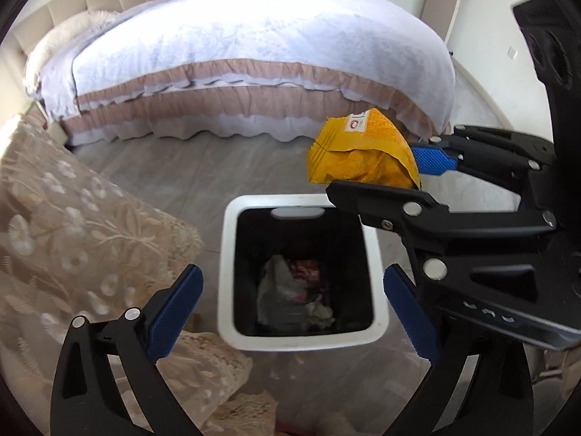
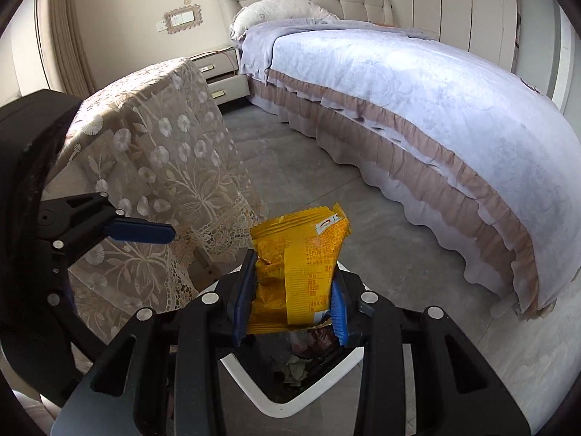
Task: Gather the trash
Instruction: 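Open the right tool to drop the yellow snack bag into the bin, then move both tools back over the table toward the remaining trash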
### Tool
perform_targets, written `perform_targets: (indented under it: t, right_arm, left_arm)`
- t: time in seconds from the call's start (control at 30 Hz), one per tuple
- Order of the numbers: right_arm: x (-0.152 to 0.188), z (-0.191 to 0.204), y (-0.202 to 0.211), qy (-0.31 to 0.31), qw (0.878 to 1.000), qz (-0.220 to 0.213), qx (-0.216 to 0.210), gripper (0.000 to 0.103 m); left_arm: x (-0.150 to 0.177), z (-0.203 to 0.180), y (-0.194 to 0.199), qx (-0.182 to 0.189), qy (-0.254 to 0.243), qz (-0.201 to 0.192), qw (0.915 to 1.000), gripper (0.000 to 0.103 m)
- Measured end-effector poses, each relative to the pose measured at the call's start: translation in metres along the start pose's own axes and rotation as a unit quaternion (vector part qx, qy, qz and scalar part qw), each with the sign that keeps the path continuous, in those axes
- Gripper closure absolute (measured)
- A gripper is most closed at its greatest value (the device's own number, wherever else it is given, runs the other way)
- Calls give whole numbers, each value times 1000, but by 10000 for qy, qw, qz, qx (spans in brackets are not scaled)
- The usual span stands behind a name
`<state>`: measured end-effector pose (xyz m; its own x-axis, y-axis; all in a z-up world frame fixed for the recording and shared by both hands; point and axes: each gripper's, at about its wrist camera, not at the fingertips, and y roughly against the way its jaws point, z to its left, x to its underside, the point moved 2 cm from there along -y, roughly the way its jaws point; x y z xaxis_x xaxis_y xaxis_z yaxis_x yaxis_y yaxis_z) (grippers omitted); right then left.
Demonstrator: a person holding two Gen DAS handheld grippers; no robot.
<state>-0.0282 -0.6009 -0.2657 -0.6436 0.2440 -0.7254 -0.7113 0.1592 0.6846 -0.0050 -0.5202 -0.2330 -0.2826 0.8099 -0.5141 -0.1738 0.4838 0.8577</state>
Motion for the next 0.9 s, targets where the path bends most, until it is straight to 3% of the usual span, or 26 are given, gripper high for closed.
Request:
perform_targets:
  t: [0.23,0.27,0.4,0.43,0.7,0.9]
  right_arm:
    - [1,6,-12,-27,9997,154,-213,63]
    - [0,7,-13,-24,9997,154,-209,57]
    - [-2,13,-13,41,9999,114,-90,8]
    - [-3,15,-12,73,9999,95,-63,6]
    - [-11,34,-2,341,9994,35,100,5]
    - [-27,48,30,425,9981,-418,180,5]
  left_arm:
    - [5,-7,23,-464,-314,-79,9984,5]
    - [6,-8,26,-516,-342,-85,9980,5]
    - [13,-7,38,-597,-339,-33,9976,5]
    - [14,-6,40,-599,-309,-23,9977,5]
    - [26,5,64,-522,-33,-147,9985,5]
    - [31,8,97,-537,102,-515,9972,5]
